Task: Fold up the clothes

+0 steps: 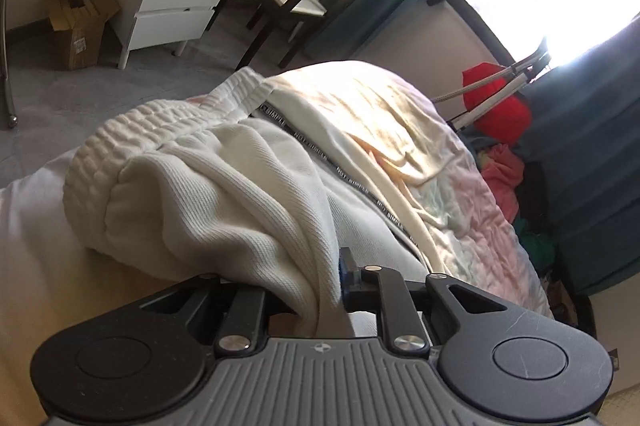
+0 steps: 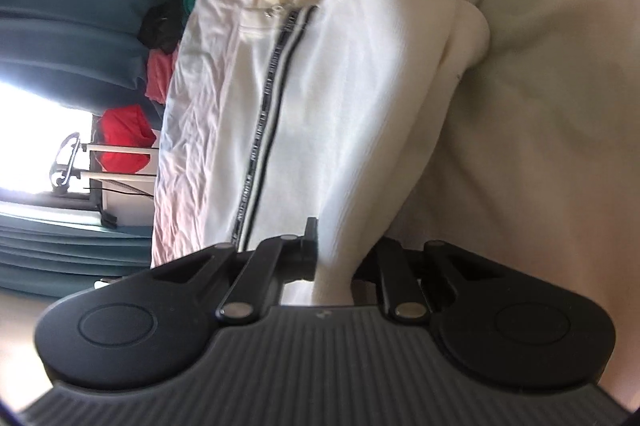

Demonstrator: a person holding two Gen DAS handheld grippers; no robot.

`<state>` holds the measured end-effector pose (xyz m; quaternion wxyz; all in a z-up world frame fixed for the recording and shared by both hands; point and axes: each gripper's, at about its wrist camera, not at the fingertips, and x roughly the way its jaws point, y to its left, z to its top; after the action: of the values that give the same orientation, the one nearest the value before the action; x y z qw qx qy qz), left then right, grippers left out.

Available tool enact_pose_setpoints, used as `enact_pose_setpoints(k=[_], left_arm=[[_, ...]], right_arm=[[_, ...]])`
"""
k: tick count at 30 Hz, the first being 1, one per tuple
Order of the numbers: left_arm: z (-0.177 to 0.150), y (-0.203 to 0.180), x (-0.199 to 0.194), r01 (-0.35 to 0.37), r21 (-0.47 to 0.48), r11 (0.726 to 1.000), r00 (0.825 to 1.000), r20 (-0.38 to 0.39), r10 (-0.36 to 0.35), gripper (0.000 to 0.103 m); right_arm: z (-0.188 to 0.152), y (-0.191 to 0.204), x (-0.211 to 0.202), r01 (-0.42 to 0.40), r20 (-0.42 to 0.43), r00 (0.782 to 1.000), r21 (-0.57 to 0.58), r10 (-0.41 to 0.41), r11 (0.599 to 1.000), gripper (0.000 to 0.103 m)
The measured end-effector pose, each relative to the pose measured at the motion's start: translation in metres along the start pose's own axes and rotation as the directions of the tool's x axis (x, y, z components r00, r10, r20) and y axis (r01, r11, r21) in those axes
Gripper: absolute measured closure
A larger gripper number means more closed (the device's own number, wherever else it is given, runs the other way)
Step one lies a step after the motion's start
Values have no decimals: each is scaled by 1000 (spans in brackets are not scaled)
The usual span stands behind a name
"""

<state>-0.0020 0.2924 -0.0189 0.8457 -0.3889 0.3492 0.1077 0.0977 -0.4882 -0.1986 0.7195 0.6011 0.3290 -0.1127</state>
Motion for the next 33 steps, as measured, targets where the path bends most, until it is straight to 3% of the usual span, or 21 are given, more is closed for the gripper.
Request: enact_pose_setpoints(k=[2, 4, 5, 7, 8, 13, 19, 22, 26, 33], left_arm=[[-1, -8, 6, -33, 27, 999, 999, -28, 33, 63], [-3, -15, 7, -79, 75, 994, 995, -58, 83, 31], [-4, -18, 4, -121, 107, 987, 989, -70, 128, 28], [-8, -22, -6, -203, 168, 965, 972, -86, 220, 26], [-10, -24, -13, -203, 191, 960, 970, -92, 223, 26], [-21, -50, -54, -182, 287, 941, 982, 7, 188, 19], [-58, -116, -64, -110, 423, 900, 987, 154, 49, 13], [-84, -152, -42, -66, 481, 874, 985, 173, -21, 13], [-118, -195, 10, 0, 550, 835, 989, 125, -82, 12], [-168, -230, 106, -10, 642, 767, 995, 85, -59, 12]], right_arm=[[1, -6, 1, -16, -10, 1000, 36, 16, 999, 85], [3, -11, 1, -16, -14, 1000, 71, 17, 997, 77], [4, -14, 0, -24, -8, 1000, 84, 24, 996, 74], [5, -16, -1, -44, 1, 999, 102, 44, 994, 68], [6, -17, -1, -54, 2, 999, 109, 54, 993, 64], [5, -17, 0, -73, 25, 997, 116, 70, 991, 59], [8, -19, -5, -106, 55, 993, 126, 100, 986, 57], [10, -23, -7, -124, 75, 991, 150, 114, 981, 57], [13, -26, -13, -156, 115, 984, 179, 137, 971, 57], [16, -32, -19, -151, 149, 981, 178, 125, 972, 57]])
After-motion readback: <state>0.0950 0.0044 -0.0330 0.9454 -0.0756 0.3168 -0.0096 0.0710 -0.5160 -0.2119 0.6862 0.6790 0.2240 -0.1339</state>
